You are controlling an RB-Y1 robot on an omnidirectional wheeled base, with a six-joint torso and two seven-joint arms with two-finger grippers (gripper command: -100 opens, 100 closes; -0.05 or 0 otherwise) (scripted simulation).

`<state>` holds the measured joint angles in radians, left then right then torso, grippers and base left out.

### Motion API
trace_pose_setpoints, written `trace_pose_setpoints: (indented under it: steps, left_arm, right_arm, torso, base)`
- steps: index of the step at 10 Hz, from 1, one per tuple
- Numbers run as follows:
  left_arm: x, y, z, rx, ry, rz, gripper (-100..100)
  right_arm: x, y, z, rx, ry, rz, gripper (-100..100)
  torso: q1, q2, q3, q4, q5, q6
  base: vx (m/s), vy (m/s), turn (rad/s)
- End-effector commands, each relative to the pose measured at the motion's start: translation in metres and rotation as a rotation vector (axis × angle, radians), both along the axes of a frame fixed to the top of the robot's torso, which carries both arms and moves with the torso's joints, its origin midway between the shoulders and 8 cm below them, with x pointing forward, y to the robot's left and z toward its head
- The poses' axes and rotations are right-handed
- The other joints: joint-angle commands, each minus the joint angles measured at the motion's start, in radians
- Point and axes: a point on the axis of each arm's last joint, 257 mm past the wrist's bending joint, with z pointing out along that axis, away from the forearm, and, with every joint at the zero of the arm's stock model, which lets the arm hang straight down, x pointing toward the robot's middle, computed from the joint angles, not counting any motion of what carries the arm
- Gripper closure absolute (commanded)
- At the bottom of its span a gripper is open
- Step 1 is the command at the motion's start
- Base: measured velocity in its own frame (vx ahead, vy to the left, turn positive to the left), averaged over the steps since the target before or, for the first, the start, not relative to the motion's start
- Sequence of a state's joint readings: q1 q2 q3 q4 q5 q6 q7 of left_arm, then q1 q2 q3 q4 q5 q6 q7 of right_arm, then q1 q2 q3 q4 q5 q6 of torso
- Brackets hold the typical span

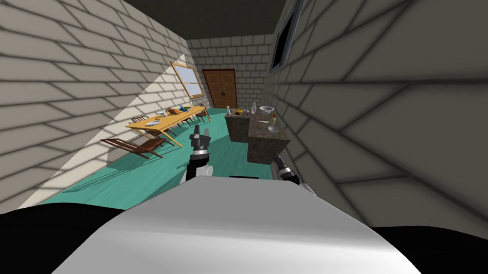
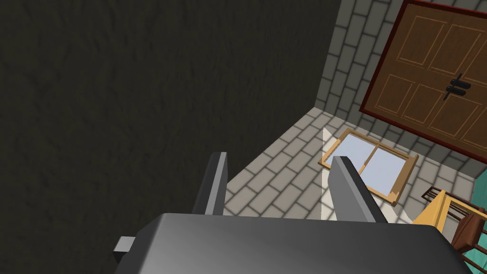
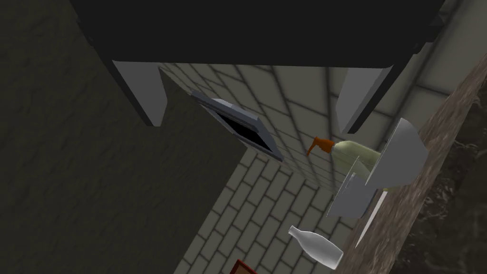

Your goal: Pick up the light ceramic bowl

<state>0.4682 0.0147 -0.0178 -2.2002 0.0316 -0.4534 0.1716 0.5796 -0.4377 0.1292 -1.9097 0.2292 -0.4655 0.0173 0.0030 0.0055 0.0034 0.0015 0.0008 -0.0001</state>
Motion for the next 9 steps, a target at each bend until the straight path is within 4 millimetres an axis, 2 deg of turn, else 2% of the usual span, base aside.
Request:
trace_pose_setpoints:
  steps: [1, 2, 3, 4, 5, 6, 7, 8, 9]
  left_arm:
    - [0.0, 0.0, 0.0, 0.0, 0.0, 0.0, 0]
    - [0.0, 0.0, 0.0, 0.0, 0.0, 0.0, 0]
    - [0.0, 0.0, 0.0, 0.0, 0.0, 0.0, 0]
    - [0.0, 0.0, 0.0, 0.0, 0.0, 0.0, 0]
    - [0.0, 0.0, 0.0, 0.0, 0.0, 0.0, 0]
    - [0.0, 0.0, 0.0, 0.0, 0.0, 0.0, 0]
    - [0.0, 0.0, 0.0, 0.0, 0.0, 0.0, 0]
    - [0.0, 0.0, 0.0, 0.0, 0.0, 0.0, 0]
    - [0.0, 0.0, 0.0, 0.0, 0.0, 0.0, 0]
  right_arm:
    - [-0.006, -0.005, -0.019, -0.045, 0.032, 0.007, -100]
    - [-0.012, -0.01, -0.039, -0.127, 0.065, 0.029, -100]
    - [-0.014, -0.014, -0.046, -0.132, 0.08, 0.026, -100]
    - [-0.021, -0.022, -0.067, -0.213, 0.115, 0.045, -100]
    - [-0.023, -0.026, -0.072, -0.224, 0.126, 0.047, -100]
    - [-0.031, -0.037, -0.093, -0.307, 0.162, 0.067, -100]
    - [-0.033, -0.041, -0.096, -0.319, 0.171, 0.07, -100]
    - [-0.041, -0.054, -0.113, -0.408, 0.201, 0.095, -100]
    - [-0.043, -0.059, -0.118, -0.417, 0.214, 0.094, -100]
  torso:
    - [0.0, 0.0, 0.0, 0.0, 0.0, 0.0]
    - [-0.001, -0.001, -0.001, 0.0, 0.0, 0.0]
    - [-0.001, -0.001, -0.001, 0.0, 0.0, 0.0]
    - [-0.001, -0.002, -0.001, 0.0, 0.0, 0.0]
    - [0.0, -0.003, -0.001, 0.0, 0.0, 0.0]
    - [-0.001, -0.003, -0.002, -0.001, 0.0, 0.0]
    - [-0.001, -0.003, -0.002, -0.001, 0.0, 0.0]
    - [-0.002, -0.004, -0.002, -0.001, 0.0, 0.0]
    - [0.0, -0.004, -0.002, -0.001, 0.0, 0.0]
  base:
    - [-0.053, 0.053, 0.039]
    - [-0.057, 0.058, 0.072]
    - [-0.049, 0.057, 0.049]
    - [-0.041, 0.083, 0.114]
    - [-0.037, 0.062, 0.054]
    - [-0.035, 0.06, 0.117]
    - [-0.024, 0.052, 0.042]
    - [-0.016, 0.083, 0.094]
    - [-0.012, 0.067, 0.058]
